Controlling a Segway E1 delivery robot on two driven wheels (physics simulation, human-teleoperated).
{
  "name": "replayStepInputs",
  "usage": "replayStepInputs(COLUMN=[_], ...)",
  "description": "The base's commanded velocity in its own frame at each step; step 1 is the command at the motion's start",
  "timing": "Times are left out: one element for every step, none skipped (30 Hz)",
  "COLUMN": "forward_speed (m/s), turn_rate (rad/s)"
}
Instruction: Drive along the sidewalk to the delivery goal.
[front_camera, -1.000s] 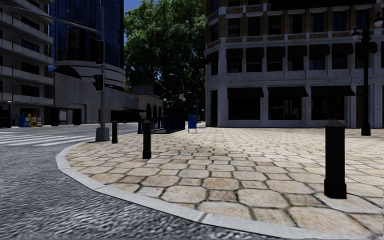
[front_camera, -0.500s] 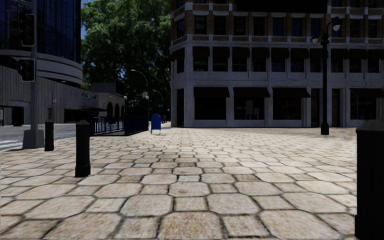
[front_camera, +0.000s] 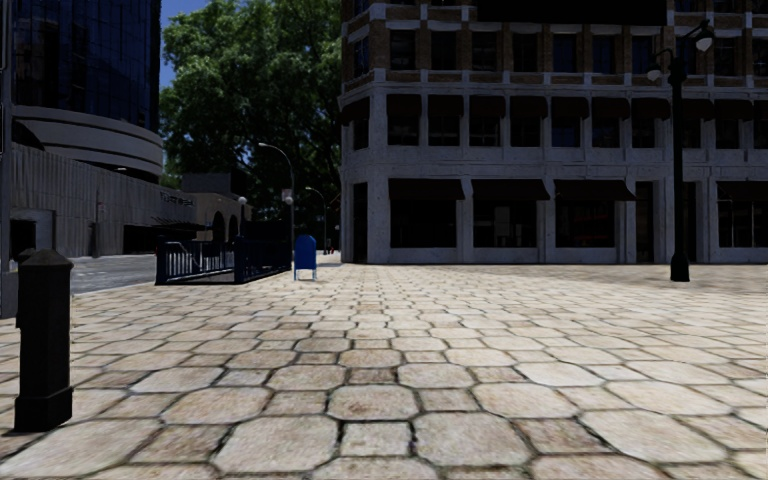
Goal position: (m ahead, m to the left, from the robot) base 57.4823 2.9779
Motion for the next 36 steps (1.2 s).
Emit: replayStepInputs(forward_speed=[2.0, 2.0, 2.0, 2.0, 2.0, 2.0, 2.0, 2.0, 2.0, 2.0, 2.0, 2.0, 2.0, 2.0, 2.0, 2.0, 2.0, 2.0, 2.0, 2.0, 2.0, 2.0, 2.0, 2.0, 2.0, 2.0, 2.0, 2.0, 2.0, 2.0, 2.0, 2.0, 2.0, 2.0, 2.0, 2.0], turn_rate=[0.0, 0.0, 0.0, 0.0, 0.0, 0.0, 0.0, 0.0, 0.0, 0.0, 0.0, 0.0, 0.0, 0.0, 0.0, 0.0, 0.0, 0.0, 0.0, 0.0, 0.0, 0.0, 0.0, 0.0, 0.0, 0.0, 0.0, 0.0, 0.0, 0.0, 0.0, 0.0, 0.0, 0.0, 0.0, 0.0])
